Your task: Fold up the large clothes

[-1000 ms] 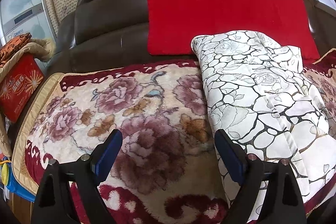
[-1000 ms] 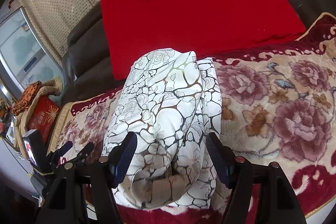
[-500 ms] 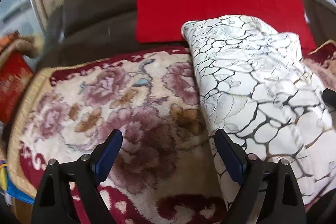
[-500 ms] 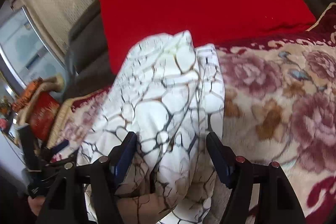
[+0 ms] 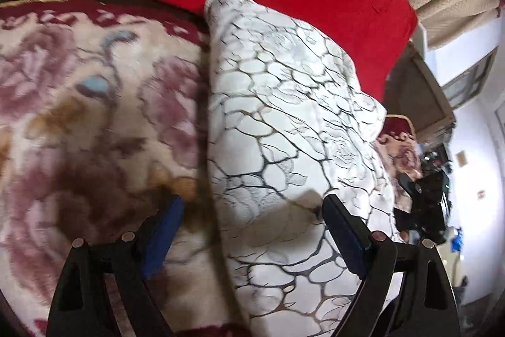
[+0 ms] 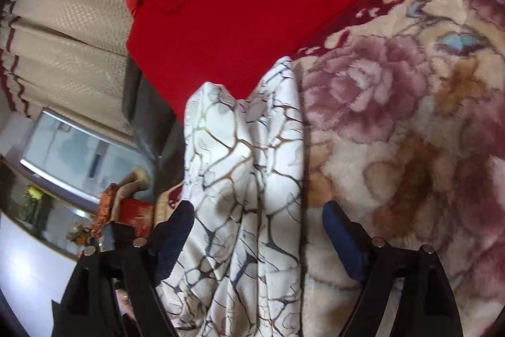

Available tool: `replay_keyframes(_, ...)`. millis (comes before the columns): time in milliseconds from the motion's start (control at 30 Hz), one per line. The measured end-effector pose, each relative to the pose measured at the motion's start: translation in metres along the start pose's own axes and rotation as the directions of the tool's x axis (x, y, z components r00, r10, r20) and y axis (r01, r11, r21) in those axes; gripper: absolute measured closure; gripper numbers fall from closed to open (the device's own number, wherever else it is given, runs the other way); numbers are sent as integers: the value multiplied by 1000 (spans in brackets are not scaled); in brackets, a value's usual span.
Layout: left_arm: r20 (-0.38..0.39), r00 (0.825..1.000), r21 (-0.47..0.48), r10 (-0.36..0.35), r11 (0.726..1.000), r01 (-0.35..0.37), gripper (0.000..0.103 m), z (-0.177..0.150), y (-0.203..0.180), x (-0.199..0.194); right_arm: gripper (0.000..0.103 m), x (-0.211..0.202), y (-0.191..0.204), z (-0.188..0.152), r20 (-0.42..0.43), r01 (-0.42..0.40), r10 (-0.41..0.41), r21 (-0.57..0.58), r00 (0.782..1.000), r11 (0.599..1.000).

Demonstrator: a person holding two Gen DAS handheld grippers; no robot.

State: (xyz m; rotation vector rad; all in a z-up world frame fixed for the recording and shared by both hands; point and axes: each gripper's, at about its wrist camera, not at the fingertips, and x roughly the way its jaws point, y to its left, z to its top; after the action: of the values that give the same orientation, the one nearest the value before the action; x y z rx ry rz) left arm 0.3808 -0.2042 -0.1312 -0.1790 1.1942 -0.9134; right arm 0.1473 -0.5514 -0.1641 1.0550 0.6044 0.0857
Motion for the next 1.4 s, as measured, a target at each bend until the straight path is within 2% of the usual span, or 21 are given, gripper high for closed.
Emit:
replay_keyframes(100, -25, 999, 37, -48, 998, 49, 14, -3, -13, 10, 14, 14, 5, 6, -20, -31, 31, -29, 999, 999)
replay_keyframes(200, -26, 1000, 73, -16, 997, 18, 14, -7, -24, 16, 14, 38, 11, 9, -83, -91, 86, -52, 993, 995)
replay_keyframes(300, -21, 1000, 65, -16, 998, 17, 14, -7, -25, 19, 14, 59, 27, 6, -82, -41, 30, -135, 996, 990)
replay_keyframes(367, -25, 1000, 62, -8, 998, 10, 14, -7, -28, 21, 20, 70, 38, 1, -92, 3, -21, -196, 996, 981)
replay_keyframes(433, -26, 1000, 73, -1, 997, 3, 14, -6, -32, 22, 33, 78, 46, -4, -89, 36, -60, -248, 994, 968)
replay_keyframes(533, -12, 1000, 101, -2, 995, 3, 14, -6, -44, 24, 49, 80, 47, -4, -91, 6, -29, -245, 995, 970)
replay_keyframes(667, 11, 1000, 95, -22, 995, 20, 26, -6, -49, 25, 53, 80, 45, -7, -77, 13, -32, -244, 997, 970)
replay_keyframes(733, 24, 999, 85, -21, 996, 19, 37, -6, -45, 23, 55, 78, 46, -9, -68, 16, -33, -241, 997, 970)
replay_keyframes(767, 36, 999, 81, -20, 997, 17, 46, -6, -45, 21, 56, 77, 48, -11, -63, 17, -34, -241, 997, 970)
replay_keyframes(800, 46, 999, 83, -20, 996, 16, 51, -6, -47, 19, 57, 74, 51, -12, -57, 21, -36, -245, 998, 969)
replay_keyframes(1000, 98, 995, 127, 6, 992, -18, 59, -12, -52, 0, 62, 65, 86, -23, 7, 65, -66, -317, 998, 946)
replay_keyframes(1133, 174, 984, 143, 19, 989, -45, 60, -14, -53, -38, 63, 61, 116, -35, 43, 91, -80, -394, 996, 915)
replay_keyframes(1233, 225, 973, 150, 57, 984, -92, 60, -19, -56, -67, 64, 61, 139, -43, 52, 68, -50, -433, 997, 899)
replay_keyframes(1400, 328, 934, 146, 139, 970, -196, 60, -33, -51, -115, 64, 73, 170, -58, 47, -5, 31, -479, 998, 878)
